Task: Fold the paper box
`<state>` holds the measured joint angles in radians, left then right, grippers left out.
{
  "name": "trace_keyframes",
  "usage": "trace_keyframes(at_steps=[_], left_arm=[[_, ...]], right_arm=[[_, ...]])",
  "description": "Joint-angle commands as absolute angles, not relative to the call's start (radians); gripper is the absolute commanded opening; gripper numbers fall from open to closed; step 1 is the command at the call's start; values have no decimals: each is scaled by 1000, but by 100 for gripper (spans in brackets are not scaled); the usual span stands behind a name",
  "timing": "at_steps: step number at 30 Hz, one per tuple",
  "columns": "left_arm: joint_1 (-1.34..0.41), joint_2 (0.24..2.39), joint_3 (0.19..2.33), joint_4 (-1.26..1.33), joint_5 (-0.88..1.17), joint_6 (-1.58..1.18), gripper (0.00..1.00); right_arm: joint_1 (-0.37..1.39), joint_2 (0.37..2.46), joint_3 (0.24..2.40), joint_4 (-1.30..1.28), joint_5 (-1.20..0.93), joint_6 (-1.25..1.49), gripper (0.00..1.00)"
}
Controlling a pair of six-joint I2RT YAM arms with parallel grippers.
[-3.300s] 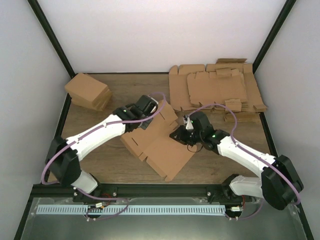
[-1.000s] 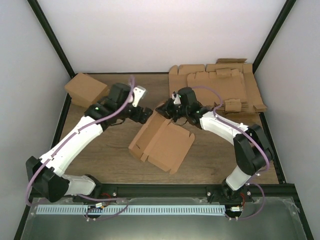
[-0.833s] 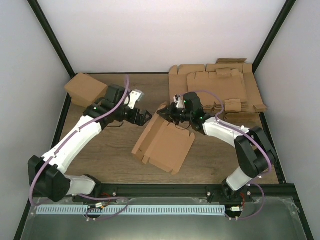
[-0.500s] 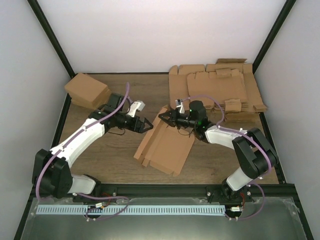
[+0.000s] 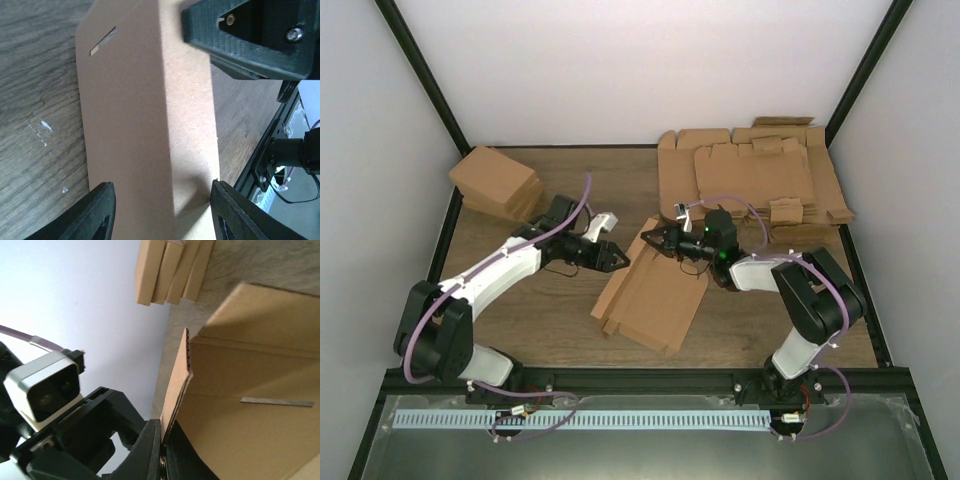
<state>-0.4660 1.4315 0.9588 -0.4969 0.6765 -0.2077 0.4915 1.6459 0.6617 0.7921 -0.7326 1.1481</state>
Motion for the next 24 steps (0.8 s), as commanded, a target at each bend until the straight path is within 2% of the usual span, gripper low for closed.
trace_keyframes(at_steps=[1, 5, 12, 14, 21, 24], left_arm=[[-506, 1462, 963, -449, 661, -230, 54], [-555, 1468, 989, -443, 592, -249, 51], [-557, 1498, 994, -440, 558, -258, 32], [-558, 1501, 994, -440, 551, -260, 30], [-590, 1487, 1039, -482, 501, -247, 29], [-592, 1489, 1058, -504, 502, -238, 33]], right_arm=[[475, 1696, 644, 853, -769, 1096, 1], [464, 1716, 636, 847, -771, 1079, 1], [460, 1715, 623, 808, -768, 1039, 4], [460, 1713, 618, 800, -767, 1031, 6], [460, 1690, 613, 790, -759, 1012, 6], [460, 1679, 623, 783, -757, 1010, 6]])
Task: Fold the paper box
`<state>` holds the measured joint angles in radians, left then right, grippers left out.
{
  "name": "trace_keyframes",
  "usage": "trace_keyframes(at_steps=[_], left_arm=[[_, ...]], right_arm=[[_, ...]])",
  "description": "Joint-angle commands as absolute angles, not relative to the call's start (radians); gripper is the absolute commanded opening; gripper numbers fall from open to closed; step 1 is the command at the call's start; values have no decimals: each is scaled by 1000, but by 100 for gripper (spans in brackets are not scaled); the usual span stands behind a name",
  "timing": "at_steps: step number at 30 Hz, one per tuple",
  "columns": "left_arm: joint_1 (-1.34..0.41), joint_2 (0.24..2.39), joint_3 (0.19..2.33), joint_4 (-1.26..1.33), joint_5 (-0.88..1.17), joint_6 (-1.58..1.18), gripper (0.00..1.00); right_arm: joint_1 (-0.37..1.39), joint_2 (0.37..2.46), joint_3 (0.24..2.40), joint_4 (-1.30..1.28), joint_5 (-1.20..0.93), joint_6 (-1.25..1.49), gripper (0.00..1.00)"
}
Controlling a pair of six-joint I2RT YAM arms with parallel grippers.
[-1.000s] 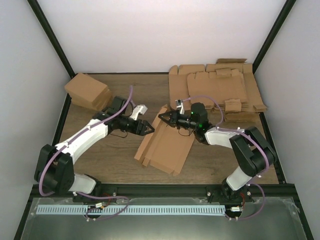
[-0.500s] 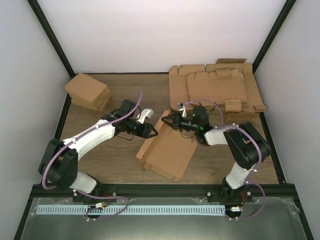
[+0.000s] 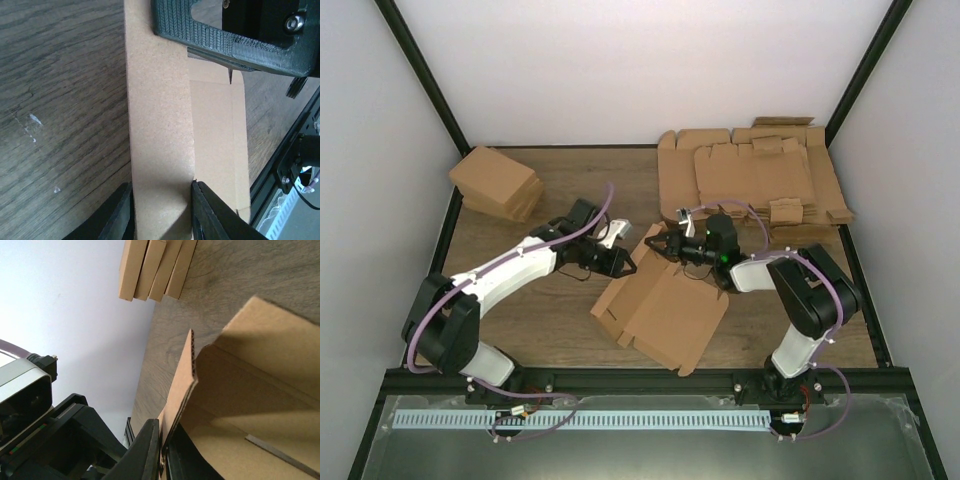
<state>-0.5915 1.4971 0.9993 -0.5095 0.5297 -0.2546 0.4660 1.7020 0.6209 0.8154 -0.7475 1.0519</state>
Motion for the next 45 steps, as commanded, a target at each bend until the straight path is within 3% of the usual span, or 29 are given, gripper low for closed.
trace_keyframes(at_steps=[1, 5, 12, 23, 28, 37, 45], left_arm=[[-593, 1489, 1066, -510, 504, -234, 37], [-607, 1493, 1080, -529, 512, -220, 49], [-644, 1540, 1121, -592, 426, -207, 51], [-680, 1565, 1148, -632, 261, -237, 63], [-681, 1578, 1147, -616, 341, -227, 49], [-692, 1599, 1167, -652, 366, -197, 42], [-693, 1597, 1211, -715, 274, -175, 35]], right_arm=[[460, 1675, 625, 776, -755, 1009, 6], [460, 1663, 629, 766, -750, 1000, 6], [461, 1657, 628, 771, -749, 1001, 6], [460, 1649, 627, 773, -747, 996, 5], [460, 1650, 629, 772, -747, 996, 5], [459, 1647, 630, 764, -741, 994, 6], [460, 1605, 641, 672, -718, 948, 23]])
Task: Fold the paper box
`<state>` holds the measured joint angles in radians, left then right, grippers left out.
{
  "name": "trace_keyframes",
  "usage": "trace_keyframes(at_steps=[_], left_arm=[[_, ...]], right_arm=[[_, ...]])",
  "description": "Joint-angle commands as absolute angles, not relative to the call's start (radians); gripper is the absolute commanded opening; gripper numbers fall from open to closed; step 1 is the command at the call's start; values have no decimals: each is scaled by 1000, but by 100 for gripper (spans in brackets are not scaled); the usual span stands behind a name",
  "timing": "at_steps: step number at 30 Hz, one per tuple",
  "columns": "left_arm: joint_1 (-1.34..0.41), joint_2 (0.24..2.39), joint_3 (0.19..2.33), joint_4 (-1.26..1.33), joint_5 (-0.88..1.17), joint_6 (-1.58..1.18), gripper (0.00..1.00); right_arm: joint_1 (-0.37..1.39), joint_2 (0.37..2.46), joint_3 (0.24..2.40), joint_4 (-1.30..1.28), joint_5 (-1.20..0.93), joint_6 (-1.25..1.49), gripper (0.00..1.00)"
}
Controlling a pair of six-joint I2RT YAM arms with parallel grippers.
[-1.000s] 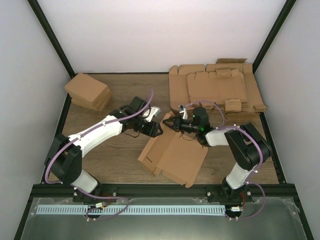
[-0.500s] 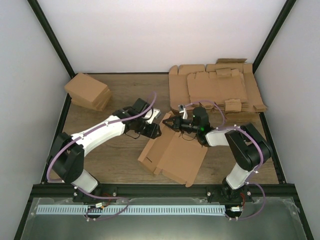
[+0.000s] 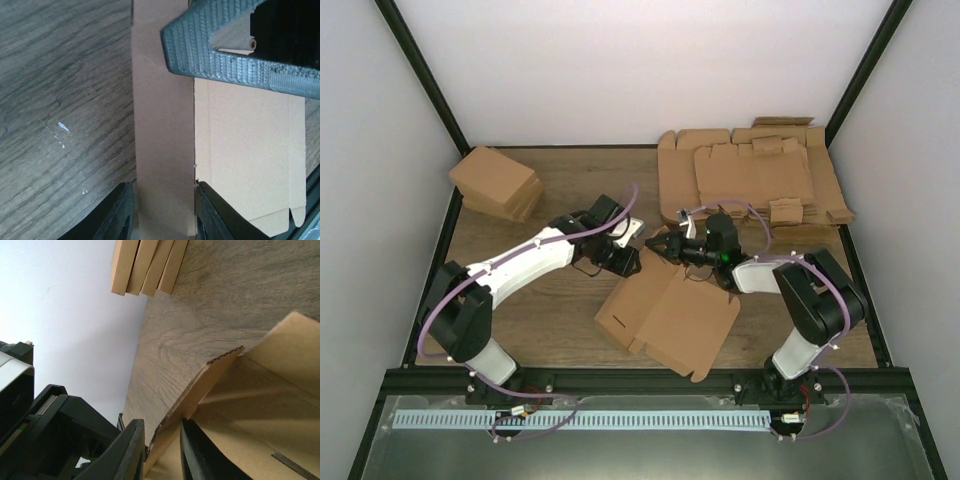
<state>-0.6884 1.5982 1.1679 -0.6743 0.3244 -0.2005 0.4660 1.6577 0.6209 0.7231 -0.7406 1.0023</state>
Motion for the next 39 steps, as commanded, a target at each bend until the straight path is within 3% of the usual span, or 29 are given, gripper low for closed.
trace_keyframes(at_steps=[1, 8, 14, 19, 25, 35, 39], left_arm=[[-693, 1598, 1218, -723, 264, -170, 35], [-693, 1610, 1244, -746, 253, -149, 32], [-693, 1614, 1235, -730, 265, -152, 33], [-651, 1595, 1175, -670, 255, -171, 47], [-532, 1599, 1090, -572, 318, -197, 55], [-461, 1618, 935, -367, 533, -224, 67], [-462, 1675, 912, -325, 577, -239, 66]], right_arm=[[461, 1591, 642, 648, -713, 937, 25], [460, 1428, 608, 445, -677, 838, 38], [460, 1249, 541, 95, -590, 727, 44], [460, 1175, 513, -221, -519, 691, 45], [460, 1079, 405, -269, -548, 732, 45], [460, 1141, 335, -255, -578, 730, 42], [460, 1193, 328, -236, -562, 730, 33]])
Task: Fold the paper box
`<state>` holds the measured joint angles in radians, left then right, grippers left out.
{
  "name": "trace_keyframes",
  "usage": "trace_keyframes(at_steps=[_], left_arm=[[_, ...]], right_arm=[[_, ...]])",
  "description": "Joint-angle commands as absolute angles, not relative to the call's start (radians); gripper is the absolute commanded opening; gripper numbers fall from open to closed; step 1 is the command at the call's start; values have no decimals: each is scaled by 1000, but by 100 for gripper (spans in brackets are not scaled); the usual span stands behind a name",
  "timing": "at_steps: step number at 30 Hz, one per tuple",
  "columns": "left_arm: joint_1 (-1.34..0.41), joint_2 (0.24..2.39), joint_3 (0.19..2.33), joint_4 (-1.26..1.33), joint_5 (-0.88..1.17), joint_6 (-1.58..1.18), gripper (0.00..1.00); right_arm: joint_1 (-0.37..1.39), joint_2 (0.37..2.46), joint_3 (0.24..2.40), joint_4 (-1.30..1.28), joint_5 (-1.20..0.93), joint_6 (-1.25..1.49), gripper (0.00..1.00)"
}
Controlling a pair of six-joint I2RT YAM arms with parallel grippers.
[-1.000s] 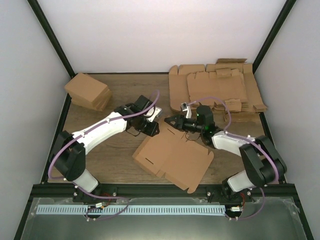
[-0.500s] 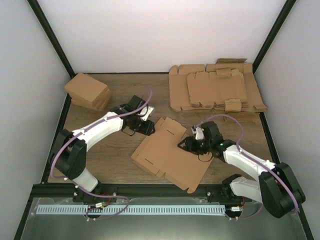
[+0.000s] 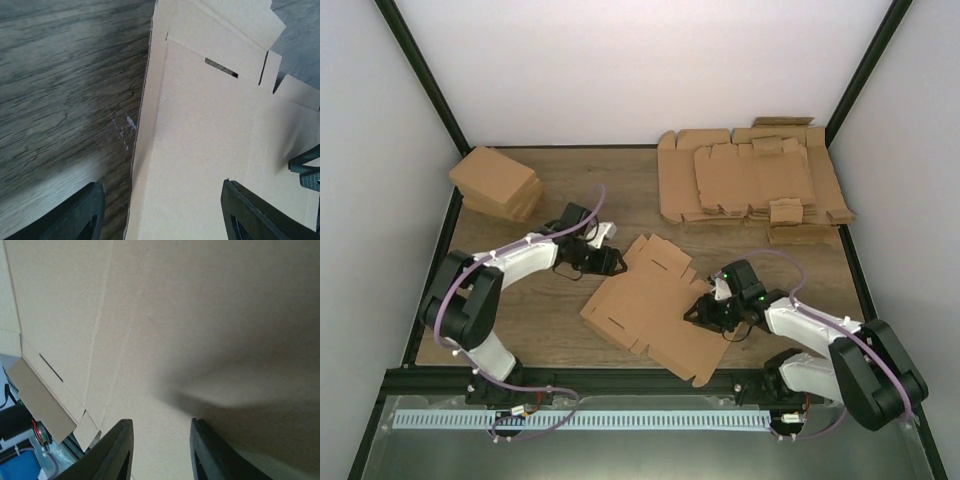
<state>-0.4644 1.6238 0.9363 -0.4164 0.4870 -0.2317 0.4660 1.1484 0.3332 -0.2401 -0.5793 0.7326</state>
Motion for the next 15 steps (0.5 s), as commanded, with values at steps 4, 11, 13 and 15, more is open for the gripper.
trace_keyframes(at_steps=[4, 11, 13, 15], left_arm=[[-461, 1708, 895, -282, 681, -231, 66], [-459, 1706, 898, -297, 712, -212, 63], [-461, 1701, 896, -288, 769, -211, 62], [-462, 1686, 893, -289, 813, -212, 62]], right_arm=[[460, 1235, 315, -219, -550, 731, 21], [460, 1244, 297, -204, -528, 733, 15], [462, 1246, 293, -198, -530, 735, 14], [462, 1251, 294, -192, -532, 735, 14]])
